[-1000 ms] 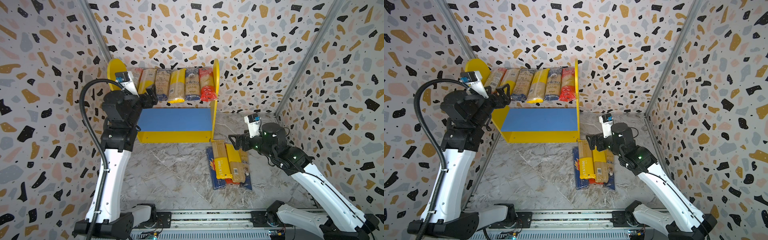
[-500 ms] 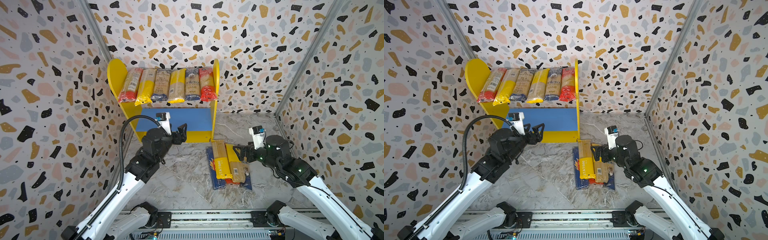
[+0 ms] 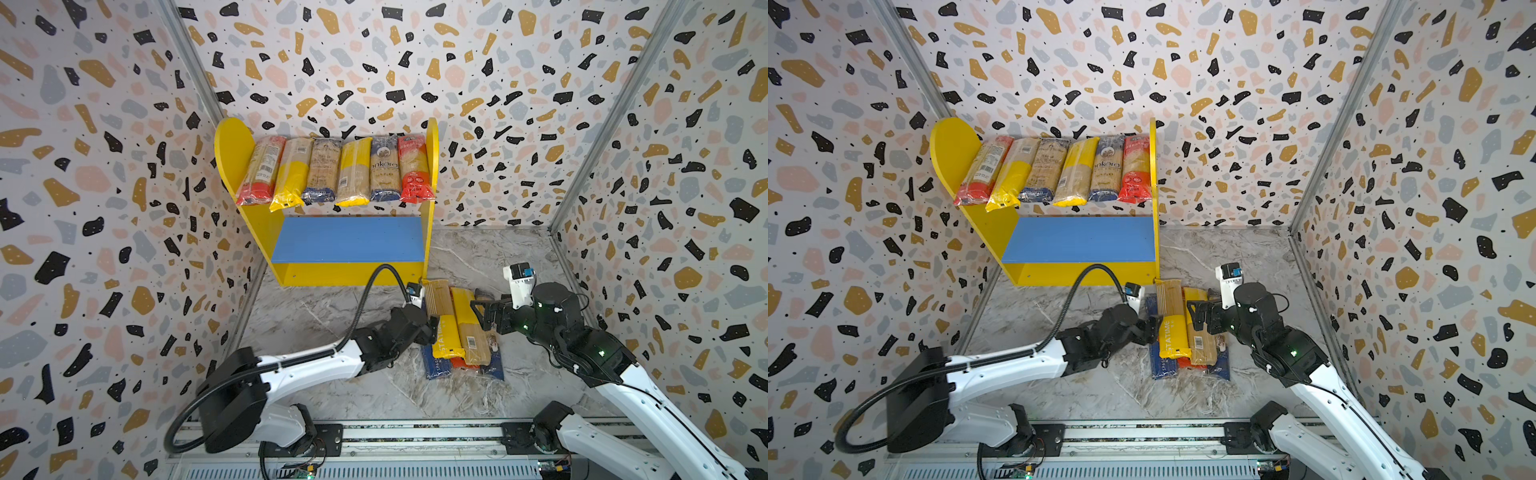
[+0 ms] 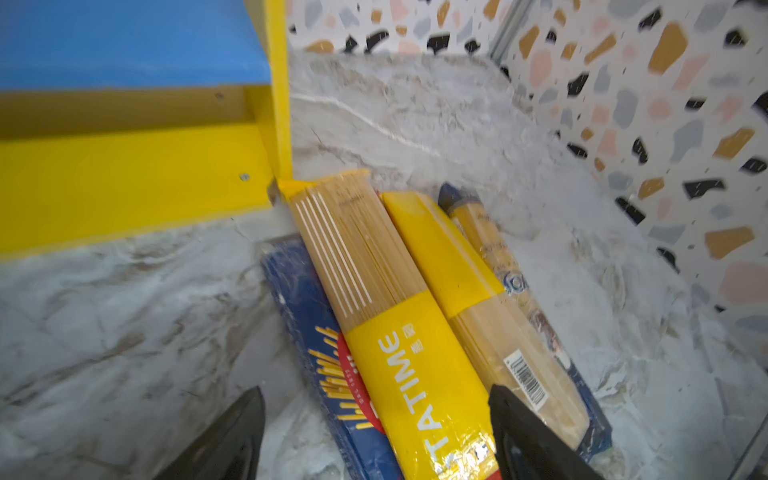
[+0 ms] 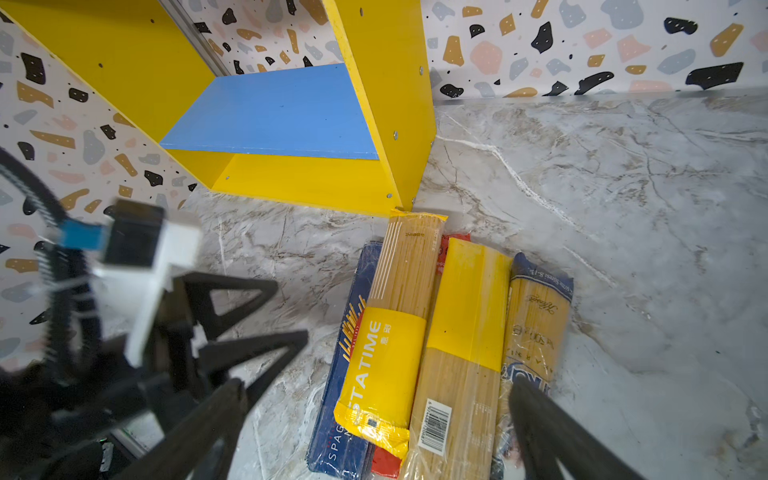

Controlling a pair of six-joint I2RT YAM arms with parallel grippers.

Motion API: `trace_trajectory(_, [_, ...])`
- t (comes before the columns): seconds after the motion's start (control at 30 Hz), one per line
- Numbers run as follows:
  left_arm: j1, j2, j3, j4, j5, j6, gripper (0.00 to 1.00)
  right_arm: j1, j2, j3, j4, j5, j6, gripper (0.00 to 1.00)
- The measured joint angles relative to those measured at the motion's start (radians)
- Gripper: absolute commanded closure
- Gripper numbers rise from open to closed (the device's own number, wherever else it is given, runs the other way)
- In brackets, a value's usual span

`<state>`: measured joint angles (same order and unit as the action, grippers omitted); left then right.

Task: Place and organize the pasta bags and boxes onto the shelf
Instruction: 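Withdraw the left gripper and lower it to the yellow-banded package on the table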

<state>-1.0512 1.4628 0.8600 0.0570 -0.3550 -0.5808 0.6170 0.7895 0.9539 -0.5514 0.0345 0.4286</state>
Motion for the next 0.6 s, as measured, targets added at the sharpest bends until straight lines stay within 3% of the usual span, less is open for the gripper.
trace_trajectory(0.2, [-0.075, 0.226, 0.125, -0.024, -0.053, -0.072, 0.14, 0.000, -0.042, -0.024, -0.007, 0.035, 0.009, 0.01])
trace_trajectory(0.6, [-0.084, 0.366, 0.250, -0.106, -0.095, -0.137, 0.15, 0.000, -0.082, -0.048, -0.020, 0.079, 0.016, 0.01])
